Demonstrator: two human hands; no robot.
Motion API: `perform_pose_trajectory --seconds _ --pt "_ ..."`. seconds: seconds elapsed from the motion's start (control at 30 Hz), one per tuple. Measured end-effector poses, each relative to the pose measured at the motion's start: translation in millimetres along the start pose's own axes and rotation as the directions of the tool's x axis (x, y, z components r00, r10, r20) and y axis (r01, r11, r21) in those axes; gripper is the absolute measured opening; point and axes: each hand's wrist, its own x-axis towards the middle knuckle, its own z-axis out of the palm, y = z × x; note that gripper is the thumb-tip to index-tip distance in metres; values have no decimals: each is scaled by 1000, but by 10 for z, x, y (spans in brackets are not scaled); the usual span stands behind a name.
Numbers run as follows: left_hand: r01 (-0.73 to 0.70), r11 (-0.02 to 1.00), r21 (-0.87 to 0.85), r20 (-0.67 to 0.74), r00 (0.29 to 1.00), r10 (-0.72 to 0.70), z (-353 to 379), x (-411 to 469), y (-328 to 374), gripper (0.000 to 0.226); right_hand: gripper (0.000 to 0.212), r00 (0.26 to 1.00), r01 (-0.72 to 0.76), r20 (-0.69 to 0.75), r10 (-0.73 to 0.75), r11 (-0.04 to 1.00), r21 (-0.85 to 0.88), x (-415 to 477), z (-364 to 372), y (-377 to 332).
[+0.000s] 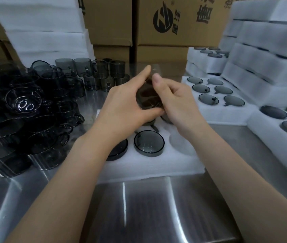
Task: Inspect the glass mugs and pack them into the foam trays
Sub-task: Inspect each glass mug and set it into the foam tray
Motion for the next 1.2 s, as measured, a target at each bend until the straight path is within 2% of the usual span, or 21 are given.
perform_pose_trajectory --seconds 0.13,0.37,0.47,0.53,0.6,0.67,0.8,0.9,1.0,1.1,1.2 --pt "-55 998 41 -13 998 55 -8 -2 -3 79 39 993 -113 -20 115 990 83 5 -14 -5" --pt "-221 975 9 39 975 221 -22 -56 34 78 29 929 -345 -9 369 878 333 51 -92 -27" --pt "-264 964 -43 14 964 264 -28 -62 42 79 33 908 -417 172 382 780 466 89 -117 -18" --pt "-238 969 -70 20 971 240 -43 -61 48 86 47 852 -520 370 370 675 524 100 -130 -8" --pt "-199 978 -69 38 979 202 -53 -56 50 93 56 793 -588 524 310 615 526 99 -146 2" --pt "-163 985 -47 67 984 166 -51 -45 46 97 55 791 -577 545 278 636 512 96 -153 -4" --pt "-70 996 -52 80 994 74 -20 -23 45 106 41 898 -415 361 250 755 508 76 -141 -13" --pt "-1 999 -34 16 1000 2 3 -13 42 109 43 937 -329 269 223 821 467 60 -106 -6" --pt "13 1000 13 -2 1000 -13 21 -6 21 102 50 958 -269 186 217 905 330 44 -79 21" --pt "0 1000 21 2 1000 0 26 -7 8 89 41 965 -241 168 201 932 272 20 -51 19" --pt "-18 1000 -15 -19 1000 18 29 -13 9 85 31 976 -208 114 183 940 270 16 -47 -2"
